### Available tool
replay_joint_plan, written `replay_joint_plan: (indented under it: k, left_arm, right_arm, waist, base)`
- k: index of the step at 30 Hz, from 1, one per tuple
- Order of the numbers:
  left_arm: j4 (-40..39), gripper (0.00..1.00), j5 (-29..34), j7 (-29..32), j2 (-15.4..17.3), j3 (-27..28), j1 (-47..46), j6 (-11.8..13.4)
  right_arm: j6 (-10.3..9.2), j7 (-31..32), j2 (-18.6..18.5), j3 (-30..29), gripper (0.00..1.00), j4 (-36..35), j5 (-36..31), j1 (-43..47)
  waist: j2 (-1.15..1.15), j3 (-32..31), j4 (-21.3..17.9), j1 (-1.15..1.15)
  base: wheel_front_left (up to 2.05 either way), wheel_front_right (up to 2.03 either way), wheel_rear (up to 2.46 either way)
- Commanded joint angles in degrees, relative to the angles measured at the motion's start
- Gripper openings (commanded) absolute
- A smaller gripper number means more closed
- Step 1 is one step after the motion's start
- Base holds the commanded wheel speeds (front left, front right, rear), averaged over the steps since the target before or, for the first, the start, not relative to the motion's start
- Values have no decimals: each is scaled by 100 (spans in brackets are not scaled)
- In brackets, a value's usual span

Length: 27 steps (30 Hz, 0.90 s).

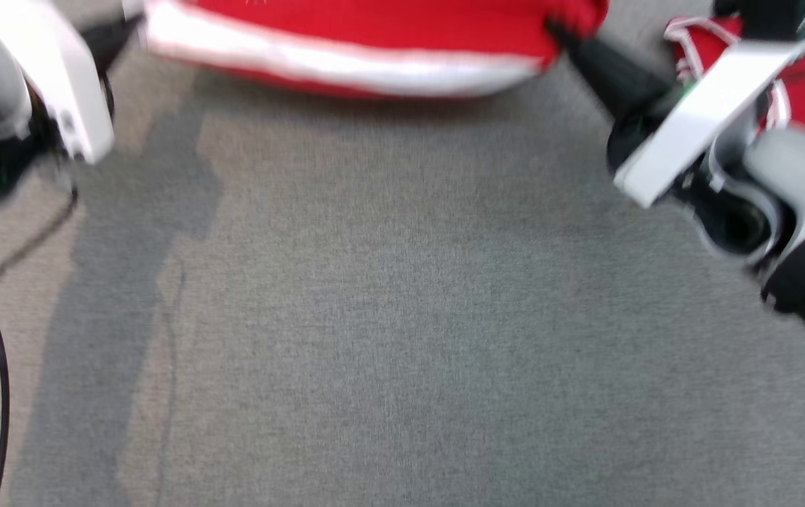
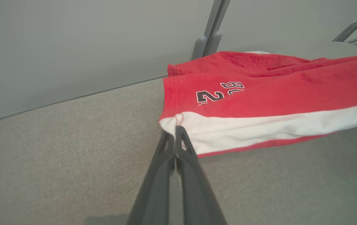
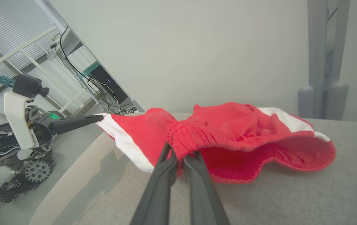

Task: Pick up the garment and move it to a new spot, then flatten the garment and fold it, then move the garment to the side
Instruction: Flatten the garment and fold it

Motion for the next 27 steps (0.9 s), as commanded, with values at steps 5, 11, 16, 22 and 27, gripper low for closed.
replay_joint_plan:
  k: [5,11,16,22,27]
  left_arm:
    - [-723,0,-392,141,549,-401,1198,1]
    - [-1270,0,-689,114,925,-507,1996,61]
    - [-2052,0,-999,107,1357,-594,2732,215]
    - [-3151,0,-1325,-251,1922,-566,3543,607]
    - [-3931,0,-1590,-705,2336,-530,4207,967]
  right_arm:
    - [6,552,-137,262,0,-281,362,952]
    - [6,1053,-277,335,0,-552,497,1621]
    - [6,1324,-477,365,0,-848,282,2265]
    - [6,1143,-759,368,0,-1372,272,3065]
    - [6,894,-1088,373,0,-1671,298,3671]
  waist:
    - [0,-1287,-10,0]
    - [0,-1657,-14,0]
    - [0,-1883,-39,0]
    - [0,-1984,-38,0]
    - [0,-2010,-45,0]
  base:
    - [0,0,0]
    - [0,0,0]
    - [0,0,0]
    - [0,0,0]
    - [0,0,0]
